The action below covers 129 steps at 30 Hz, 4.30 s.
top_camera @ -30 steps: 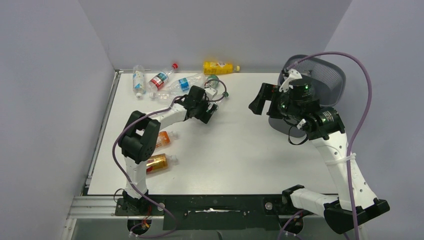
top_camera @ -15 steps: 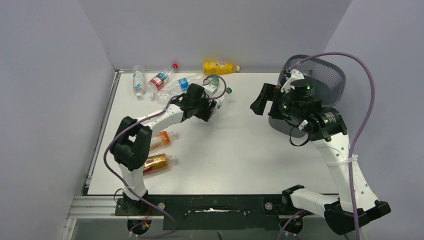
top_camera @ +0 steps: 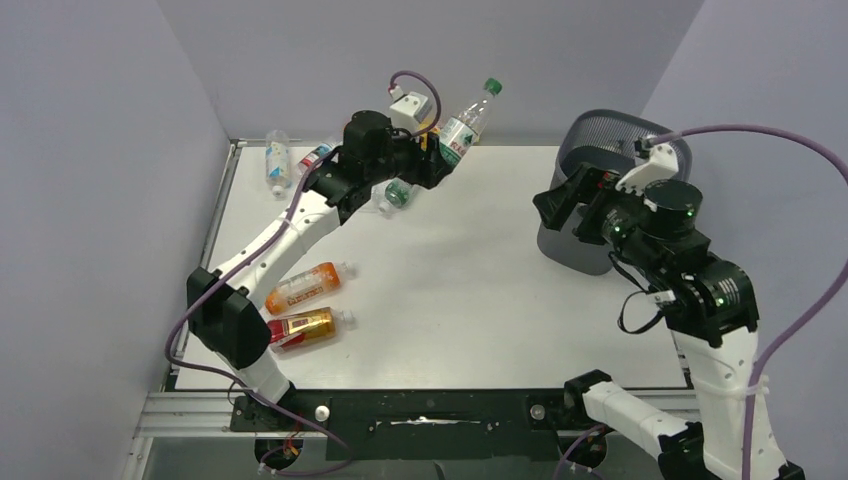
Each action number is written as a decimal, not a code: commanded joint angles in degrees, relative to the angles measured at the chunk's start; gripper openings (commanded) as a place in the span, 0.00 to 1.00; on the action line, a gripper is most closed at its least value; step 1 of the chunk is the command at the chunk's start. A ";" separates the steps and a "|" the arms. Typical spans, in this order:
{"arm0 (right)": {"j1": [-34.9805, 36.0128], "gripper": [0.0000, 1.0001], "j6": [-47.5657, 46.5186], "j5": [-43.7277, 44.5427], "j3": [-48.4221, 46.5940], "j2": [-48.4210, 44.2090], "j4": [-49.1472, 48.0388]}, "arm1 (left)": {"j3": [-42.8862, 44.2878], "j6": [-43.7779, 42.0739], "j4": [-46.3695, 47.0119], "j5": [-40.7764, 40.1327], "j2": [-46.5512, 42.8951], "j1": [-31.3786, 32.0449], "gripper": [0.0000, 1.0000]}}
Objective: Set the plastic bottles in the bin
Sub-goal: Pick up the plastic bottle at the center of the board, then place the plastic bottle in the trash bin, then pick up the plastic bottle at the center of the board.
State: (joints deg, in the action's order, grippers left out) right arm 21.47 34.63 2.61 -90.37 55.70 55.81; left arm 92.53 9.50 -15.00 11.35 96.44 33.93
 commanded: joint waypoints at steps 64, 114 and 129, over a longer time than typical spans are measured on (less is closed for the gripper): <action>-0.02 0.98 0.00 -0.20 0.28 -12.09 -9.65 | 43.29 36.31 11.62 12.34 26.61 11.36 0.84; 2.77 0.98 2.30 -17.20 19.90 0.44 -17.99 | -23.70 43.55 -36.54 -18.55 -26.91 -14.04 0.89; 5.23 0.98 2.63 -16.65 23.11 0.88 -19.07 | -25.63 66.30 -51.29 -23.55 -19.96 -26.37 0.92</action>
State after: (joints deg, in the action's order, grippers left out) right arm 25.91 36.95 -13.74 -67.40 56.53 40.18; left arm 67.66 68.27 -62.65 -11.64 75.09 10.63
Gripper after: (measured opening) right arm 0.979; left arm 0.910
